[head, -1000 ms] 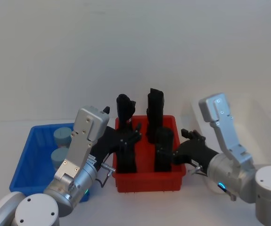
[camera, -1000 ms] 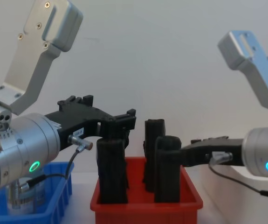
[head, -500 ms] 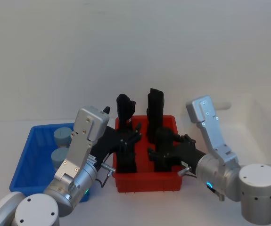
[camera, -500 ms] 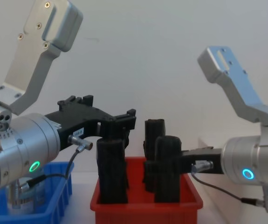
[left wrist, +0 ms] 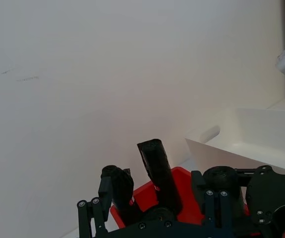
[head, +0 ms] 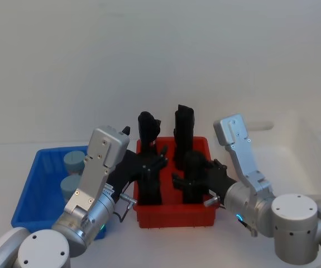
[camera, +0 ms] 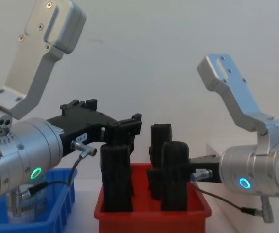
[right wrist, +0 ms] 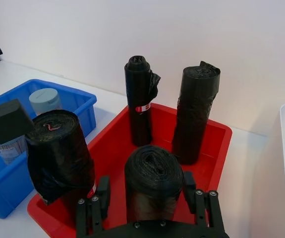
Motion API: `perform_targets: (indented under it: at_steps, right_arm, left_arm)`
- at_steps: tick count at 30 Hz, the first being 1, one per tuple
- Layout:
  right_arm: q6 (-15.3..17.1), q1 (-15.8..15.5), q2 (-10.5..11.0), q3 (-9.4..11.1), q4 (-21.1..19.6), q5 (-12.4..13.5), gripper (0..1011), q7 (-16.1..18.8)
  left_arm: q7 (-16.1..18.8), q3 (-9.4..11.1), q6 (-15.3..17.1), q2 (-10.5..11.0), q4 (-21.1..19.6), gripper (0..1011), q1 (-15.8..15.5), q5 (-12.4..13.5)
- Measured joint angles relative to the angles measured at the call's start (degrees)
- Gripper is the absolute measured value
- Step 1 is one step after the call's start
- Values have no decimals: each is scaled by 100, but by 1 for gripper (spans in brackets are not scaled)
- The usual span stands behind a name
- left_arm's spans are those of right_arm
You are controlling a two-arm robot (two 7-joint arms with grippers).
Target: Pick the cotton swabs from the blue box and place them into the white box.
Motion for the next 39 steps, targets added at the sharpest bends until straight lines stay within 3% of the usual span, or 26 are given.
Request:
perform_targets:
  at_steps: [7, 15, 39]
  right_arm:
    - [-35, 32, -44, -15, 76, -5, 766, -59]
    - [-55, 48, -65, -22, 114, -9, 493, -89]
    - [-77, 61, -80, -27, 149, -10, 365, -116]
  left_arm:
    - [0, 0, 0, 0, 0, 1004, 0, 0]
    - [0, 0, 0, 0, 0, 1004, 0, 0]
    - [0, 0, 0, 0, 0, 1004, 0, 0]
